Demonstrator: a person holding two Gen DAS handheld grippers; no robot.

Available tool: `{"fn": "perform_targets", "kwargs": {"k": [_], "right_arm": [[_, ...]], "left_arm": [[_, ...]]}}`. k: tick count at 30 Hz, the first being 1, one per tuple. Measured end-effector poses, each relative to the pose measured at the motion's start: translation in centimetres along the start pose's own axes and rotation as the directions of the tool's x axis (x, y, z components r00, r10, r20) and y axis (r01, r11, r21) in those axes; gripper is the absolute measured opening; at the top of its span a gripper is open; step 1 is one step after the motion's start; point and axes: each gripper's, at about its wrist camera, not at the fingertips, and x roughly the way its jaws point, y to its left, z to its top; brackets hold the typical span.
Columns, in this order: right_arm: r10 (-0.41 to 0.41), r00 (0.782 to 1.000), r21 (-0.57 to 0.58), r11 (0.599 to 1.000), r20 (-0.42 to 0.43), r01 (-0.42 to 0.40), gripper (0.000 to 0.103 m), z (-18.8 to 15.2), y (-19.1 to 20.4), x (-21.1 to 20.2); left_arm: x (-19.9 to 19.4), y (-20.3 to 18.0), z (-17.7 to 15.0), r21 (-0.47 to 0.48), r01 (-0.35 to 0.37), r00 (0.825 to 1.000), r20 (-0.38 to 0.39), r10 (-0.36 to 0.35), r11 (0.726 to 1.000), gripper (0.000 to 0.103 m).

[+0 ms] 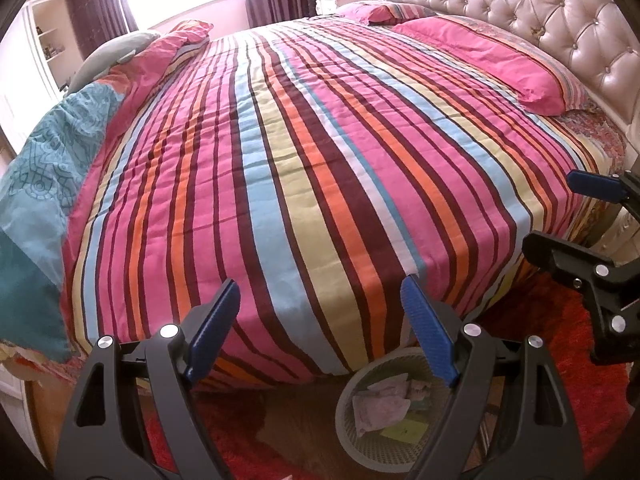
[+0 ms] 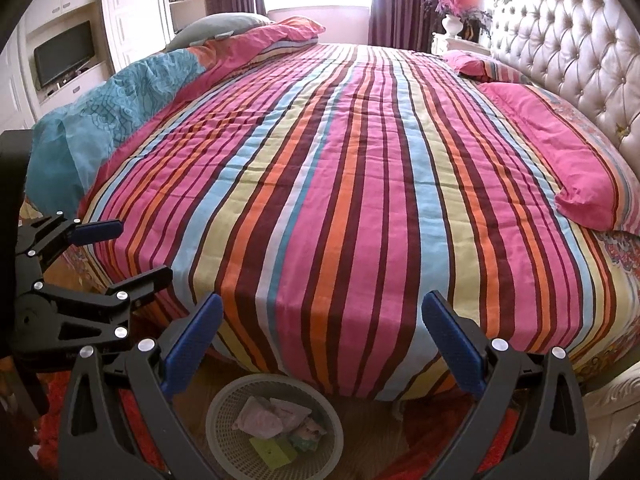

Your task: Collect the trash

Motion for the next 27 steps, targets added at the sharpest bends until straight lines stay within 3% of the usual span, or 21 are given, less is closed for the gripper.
{"fn": "perform_targets", "kwargs": {"k": [27], "right_arm": [[-0.004, 1.0, -0.006, 1.0, -0.03, 0.004, 0.095, 0.09, 0.1, 0.98]], "left_arm": [[0.33, 0.67, 0.04, -0.02, 0.024, 1.0, -0.006, -0.024, 1.0, 0.081]]}}
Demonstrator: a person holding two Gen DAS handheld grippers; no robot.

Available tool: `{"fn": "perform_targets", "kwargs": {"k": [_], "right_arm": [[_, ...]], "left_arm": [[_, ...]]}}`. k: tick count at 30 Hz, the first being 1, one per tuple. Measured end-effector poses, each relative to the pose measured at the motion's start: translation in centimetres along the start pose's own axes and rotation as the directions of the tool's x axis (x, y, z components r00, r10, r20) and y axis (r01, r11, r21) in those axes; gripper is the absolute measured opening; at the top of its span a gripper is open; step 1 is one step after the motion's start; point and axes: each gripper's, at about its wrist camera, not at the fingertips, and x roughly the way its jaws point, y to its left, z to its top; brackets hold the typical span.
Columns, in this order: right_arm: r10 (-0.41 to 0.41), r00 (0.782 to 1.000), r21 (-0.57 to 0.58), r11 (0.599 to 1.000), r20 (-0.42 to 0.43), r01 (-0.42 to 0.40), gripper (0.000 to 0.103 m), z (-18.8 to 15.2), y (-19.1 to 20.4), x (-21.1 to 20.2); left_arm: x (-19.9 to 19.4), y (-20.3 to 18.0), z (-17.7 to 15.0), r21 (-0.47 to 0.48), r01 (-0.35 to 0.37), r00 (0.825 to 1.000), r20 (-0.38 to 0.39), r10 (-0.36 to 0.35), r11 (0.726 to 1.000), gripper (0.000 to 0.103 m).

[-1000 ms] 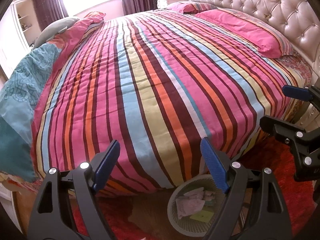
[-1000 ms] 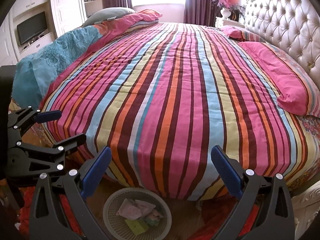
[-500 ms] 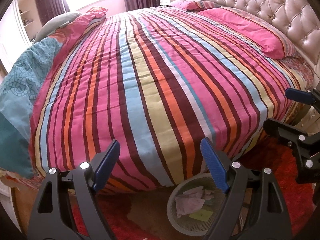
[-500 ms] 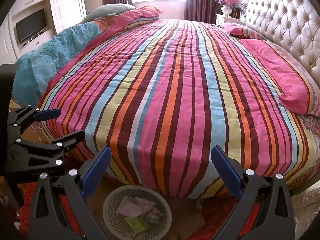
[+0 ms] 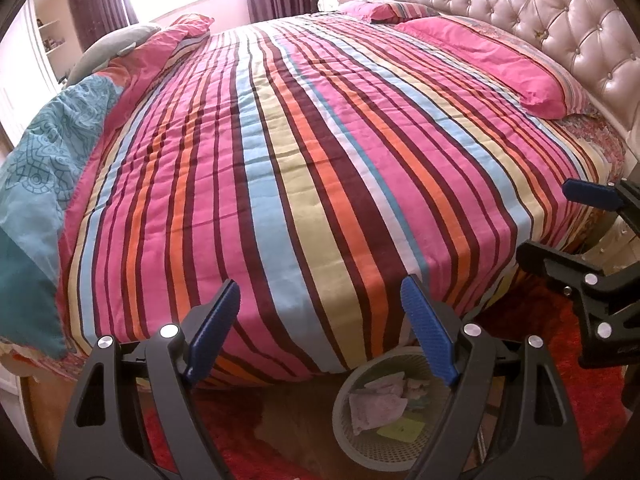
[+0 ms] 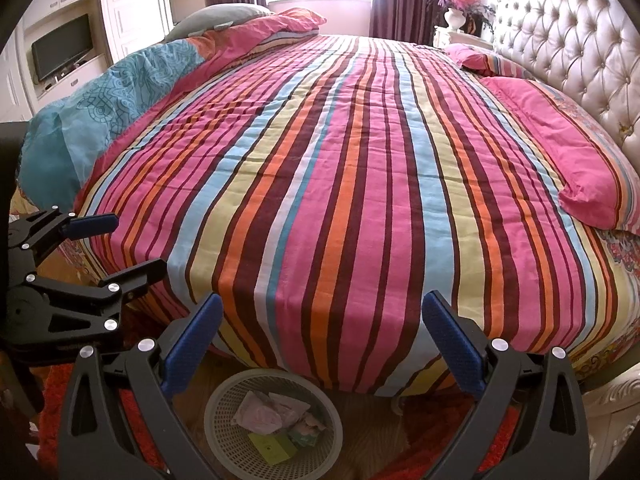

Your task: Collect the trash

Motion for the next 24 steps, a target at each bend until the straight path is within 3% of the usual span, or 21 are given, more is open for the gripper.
{"fn": "perform_targets", "kwargs": {"k": [12, 17, 24], "right_arm": [[-0.003, 1.0, -0.007, 1.0, 0.01, 0.003, 0.095, 0.1, 0.3, -0.5], [-0.002, 1.0, -0.006, 1.0, 0.01, 0.002, 0.095, 0.2, 0.2, -0.4], [-0.004, 1.0, -0.006, 1.0, 0.014, 0.005, 0.095, 0.4, 0.3, -0.7]], "left_arm": [[-1.3, -0.1, 0.4, 0.008, -0.058, 0.997, 0.058, 0.057, 0.998, 0.081], [-1.1, 0.0, 0.6, 0.011, -0.021, 0.999, 0.035, 0.02, 1.0, 0.081], [-0.9, -0.6, 0.7, 0.031, -0.028, 0.999, 0.026, 0.027, 0.999, 0.081]]}}
